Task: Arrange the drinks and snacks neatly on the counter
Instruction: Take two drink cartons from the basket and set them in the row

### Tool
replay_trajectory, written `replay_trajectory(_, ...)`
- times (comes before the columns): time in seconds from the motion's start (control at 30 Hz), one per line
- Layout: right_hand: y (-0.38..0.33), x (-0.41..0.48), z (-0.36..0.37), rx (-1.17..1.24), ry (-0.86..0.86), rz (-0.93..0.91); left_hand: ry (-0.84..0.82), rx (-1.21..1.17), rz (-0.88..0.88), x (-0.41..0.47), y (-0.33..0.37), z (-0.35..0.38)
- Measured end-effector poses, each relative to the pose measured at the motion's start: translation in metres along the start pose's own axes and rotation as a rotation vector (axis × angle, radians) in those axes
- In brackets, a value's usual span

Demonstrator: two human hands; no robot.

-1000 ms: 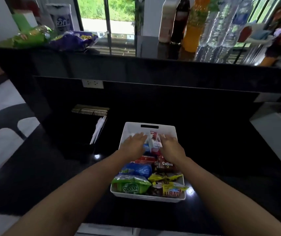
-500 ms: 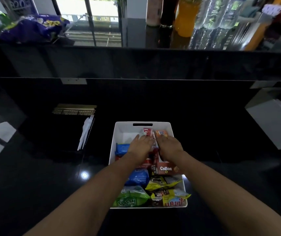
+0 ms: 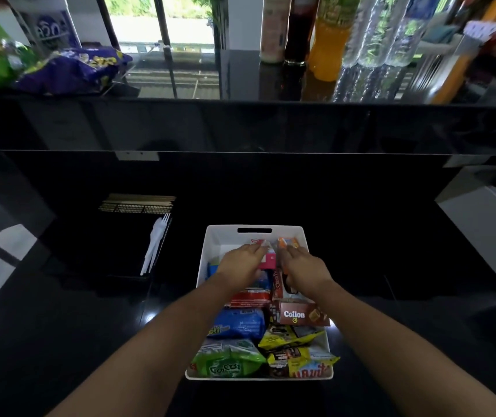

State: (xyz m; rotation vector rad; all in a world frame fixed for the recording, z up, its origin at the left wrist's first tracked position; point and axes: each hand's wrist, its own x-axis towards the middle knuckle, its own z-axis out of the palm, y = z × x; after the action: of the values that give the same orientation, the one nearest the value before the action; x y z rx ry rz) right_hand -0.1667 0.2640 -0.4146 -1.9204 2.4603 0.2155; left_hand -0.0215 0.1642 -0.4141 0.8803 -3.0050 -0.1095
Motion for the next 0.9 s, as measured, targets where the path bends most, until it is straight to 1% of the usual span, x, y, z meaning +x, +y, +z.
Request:
replay_trajectory(0.2, 0.004, -0.013, -0.025, 0.152, 0.139, 0.05, 0.112, -0.031, -0.022, -0.015, 0.001, -0.021)
replay_trajectory(0.3, 0.007, -0.029, -0.048, 0.226, 0.212, 0.037, 0.183, -0.046, -0.021, -0.025, 0.003, -0.043)
replay_trajectory(0.4, 0.011, -0.044, -0.084, 0.331, 0.309, 0.022, 0.286, -0.153, 0.017, -0.035, 0.006, -0.083)
replay_trajectory(0.57, 0.008, -0.061, -0.163, 0.446, 0.392, 0.002, 0.338, -0.272, 0.002, -0.046, 0.012, -0.161)
replay_trajectory(0.7, 0.007, -0.07, -0.22, 0.383, 0.486, -0.064, 0.397, -0.255, 0.007, -0.058, 0.012, -0.222)
replay_trajectory(0.8, 0.008, -0.067, -0.261, 0.39, 0.563, -0.127, 0.421, -0.235, 0.033, -0.071, 0.011, -0.268)
replay_trajectory(0.9, 0.009, -0.059, -0.302, 0.412, 0.593, -0.22, 0.457, -0.208, 0.034, -0.079, 0.007, -0.312)
